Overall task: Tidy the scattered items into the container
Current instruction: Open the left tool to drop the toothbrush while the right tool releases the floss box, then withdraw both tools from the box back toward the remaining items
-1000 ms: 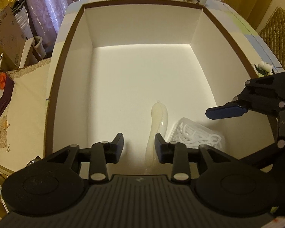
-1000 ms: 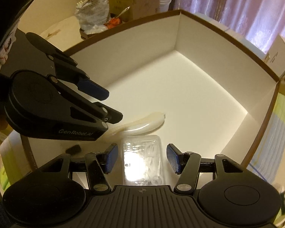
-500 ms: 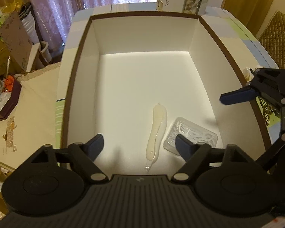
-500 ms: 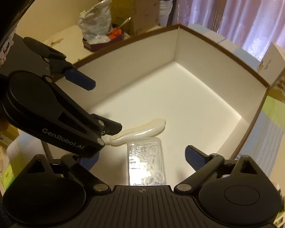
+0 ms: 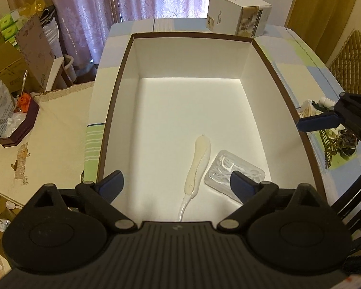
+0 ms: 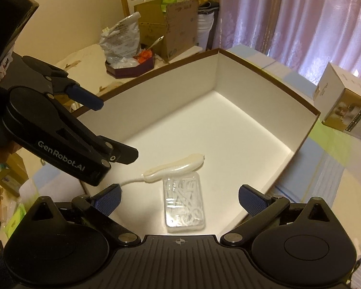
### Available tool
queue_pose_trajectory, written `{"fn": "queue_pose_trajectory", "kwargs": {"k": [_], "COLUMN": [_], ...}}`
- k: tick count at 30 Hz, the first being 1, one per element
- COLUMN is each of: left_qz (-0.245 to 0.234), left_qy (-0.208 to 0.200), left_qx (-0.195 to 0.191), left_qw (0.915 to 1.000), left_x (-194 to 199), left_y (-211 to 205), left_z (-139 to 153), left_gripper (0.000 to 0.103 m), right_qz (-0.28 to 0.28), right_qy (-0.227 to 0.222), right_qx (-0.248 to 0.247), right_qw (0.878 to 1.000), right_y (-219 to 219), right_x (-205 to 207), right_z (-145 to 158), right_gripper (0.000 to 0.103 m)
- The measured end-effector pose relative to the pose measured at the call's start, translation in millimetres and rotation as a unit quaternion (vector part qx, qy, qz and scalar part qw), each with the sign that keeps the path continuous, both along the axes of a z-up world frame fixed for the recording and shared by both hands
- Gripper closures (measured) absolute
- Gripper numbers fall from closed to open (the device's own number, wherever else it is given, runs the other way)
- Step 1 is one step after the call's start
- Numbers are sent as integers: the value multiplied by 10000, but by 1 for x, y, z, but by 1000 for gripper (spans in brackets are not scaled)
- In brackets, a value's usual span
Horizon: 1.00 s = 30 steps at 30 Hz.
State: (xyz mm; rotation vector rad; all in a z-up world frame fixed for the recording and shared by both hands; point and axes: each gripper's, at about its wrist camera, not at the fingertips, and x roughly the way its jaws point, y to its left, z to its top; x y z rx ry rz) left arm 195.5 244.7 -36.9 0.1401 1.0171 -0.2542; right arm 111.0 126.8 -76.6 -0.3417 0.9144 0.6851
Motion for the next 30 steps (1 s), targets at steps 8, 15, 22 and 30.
{"fn": "queue_pose_trajectory", "kwargs": {"k": [8, 15, 22, 30], "left_qz": [36, 115, 245, 400], "left_qy": [-82, -106, -98, -69], "left_qx": [63, 113, 153, 200], "left_qw": [9999, 9998, 9995, 9990], "left_x": [-15, -28, -43, -61], "left_y": [-8, -15, -24, -36], "left_z": [8, 11, 13, 15], "left_gripper": [9, 9, 9, 9], "right_qz": [-5, 82, 223, 397], "right_qy": [-31, -43, -87, -48], "right_qx": [56, 96, 148, 220], "right_qw": [10000, 9999, 9996, 9990], "right_y": [-15, -27, -40, -55], "right_x": [-14, -23, -33, -45], "right_z": [5, 9, 13, 14], "right_gripper": [2, 2, 2, 2]}}
